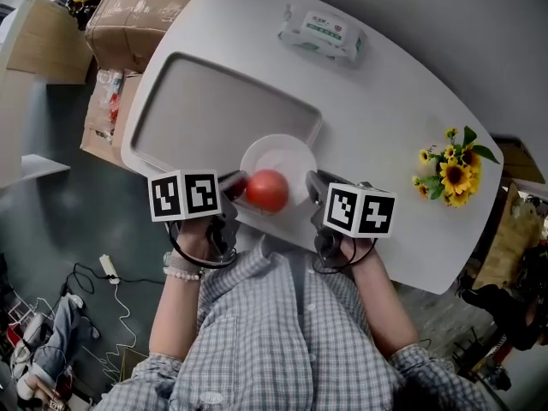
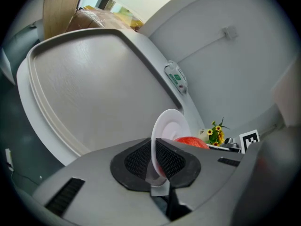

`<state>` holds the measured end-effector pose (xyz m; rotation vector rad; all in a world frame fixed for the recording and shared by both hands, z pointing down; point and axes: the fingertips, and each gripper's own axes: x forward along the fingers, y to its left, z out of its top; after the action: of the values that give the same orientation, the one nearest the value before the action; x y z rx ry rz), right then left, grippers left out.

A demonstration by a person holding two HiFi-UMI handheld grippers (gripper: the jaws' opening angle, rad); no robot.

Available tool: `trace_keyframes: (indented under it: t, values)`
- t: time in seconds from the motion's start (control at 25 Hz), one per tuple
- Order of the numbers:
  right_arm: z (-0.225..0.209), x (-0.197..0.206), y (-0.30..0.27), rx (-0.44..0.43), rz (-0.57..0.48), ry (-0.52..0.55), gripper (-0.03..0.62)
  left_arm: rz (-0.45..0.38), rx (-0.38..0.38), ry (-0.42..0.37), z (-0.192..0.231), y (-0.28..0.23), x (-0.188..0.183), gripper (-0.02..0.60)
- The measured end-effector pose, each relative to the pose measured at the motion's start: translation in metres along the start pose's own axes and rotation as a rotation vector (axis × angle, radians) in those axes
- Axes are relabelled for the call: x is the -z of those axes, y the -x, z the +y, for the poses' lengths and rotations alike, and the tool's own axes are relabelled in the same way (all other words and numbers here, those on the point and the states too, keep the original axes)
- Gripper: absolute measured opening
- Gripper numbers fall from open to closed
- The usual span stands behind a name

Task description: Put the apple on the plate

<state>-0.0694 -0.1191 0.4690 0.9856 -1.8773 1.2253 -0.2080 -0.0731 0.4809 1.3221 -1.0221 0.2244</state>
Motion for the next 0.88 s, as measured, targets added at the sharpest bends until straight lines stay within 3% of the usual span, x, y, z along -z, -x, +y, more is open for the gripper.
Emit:
trace_keyframes:
  t: [0.88]
  values:
    - [0.043,-0.014,-0.057,-0.038,0.04,0.077,0.06,-0.046,-0.07,0.031,0.058,0.017,-0.031,0.034]
